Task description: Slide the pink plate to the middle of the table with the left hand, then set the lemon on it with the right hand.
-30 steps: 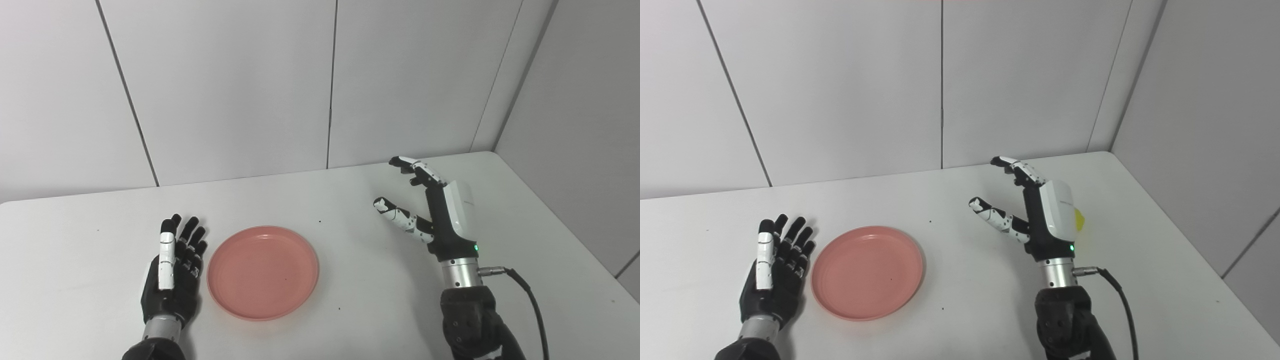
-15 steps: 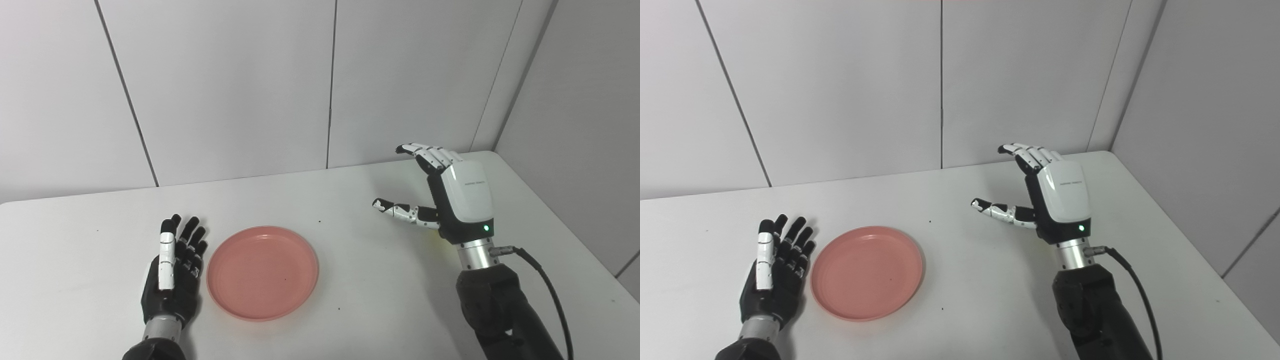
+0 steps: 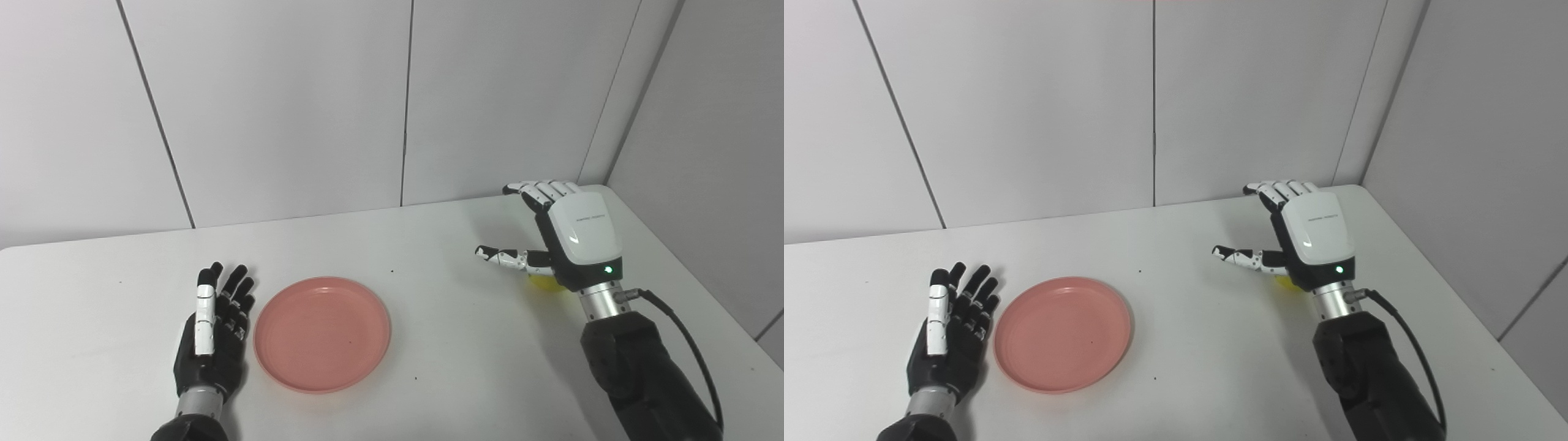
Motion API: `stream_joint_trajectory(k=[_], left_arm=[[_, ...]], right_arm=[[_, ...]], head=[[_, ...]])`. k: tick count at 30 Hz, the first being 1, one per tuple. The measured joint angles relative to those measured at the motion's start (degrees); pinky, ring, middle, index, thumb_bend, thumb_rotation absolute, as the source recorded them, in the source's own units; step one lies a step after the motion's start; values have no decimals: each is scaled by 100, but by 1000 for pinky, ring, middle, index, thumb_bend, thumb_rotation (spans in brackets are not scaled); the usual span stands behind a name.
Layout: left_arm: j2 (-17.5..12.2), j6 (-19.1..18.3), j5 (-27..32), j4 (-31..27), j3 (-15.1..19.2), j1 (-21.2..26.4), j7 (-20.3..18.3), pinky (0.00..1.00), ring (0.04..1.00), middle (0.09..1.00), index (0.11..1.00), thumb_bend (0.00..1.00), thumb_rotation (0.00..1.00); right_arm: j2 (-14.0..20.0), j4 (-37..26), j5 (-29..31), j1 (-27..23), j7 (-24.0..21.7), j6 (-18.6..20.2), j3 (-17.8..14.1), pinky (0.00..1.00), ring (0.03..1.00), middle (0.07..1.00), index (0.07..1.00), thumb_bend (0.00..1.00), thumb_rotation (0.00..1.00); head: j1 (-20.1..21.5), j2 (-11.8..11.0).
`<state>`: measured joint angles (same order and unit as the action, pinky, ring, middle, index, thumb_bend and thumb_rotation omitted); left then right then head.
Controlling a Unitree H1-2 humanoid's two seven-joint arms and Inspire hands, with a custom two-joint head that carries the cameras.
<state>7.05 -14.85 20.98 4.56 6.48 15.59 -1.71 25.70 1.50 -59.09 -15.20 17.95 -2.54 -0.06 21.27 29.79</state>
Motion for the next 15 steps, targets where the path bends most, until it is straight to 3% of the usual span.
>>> stream_joint_trajectory(k=[15], left_arm=[[5,-2,-2,-4,-7,-3,1,1000,928,895,968,727,730]], right_arm=[[205,257,389,11,-527,313,-30,684,731,737,700,751,860]], head=[[9,18]])
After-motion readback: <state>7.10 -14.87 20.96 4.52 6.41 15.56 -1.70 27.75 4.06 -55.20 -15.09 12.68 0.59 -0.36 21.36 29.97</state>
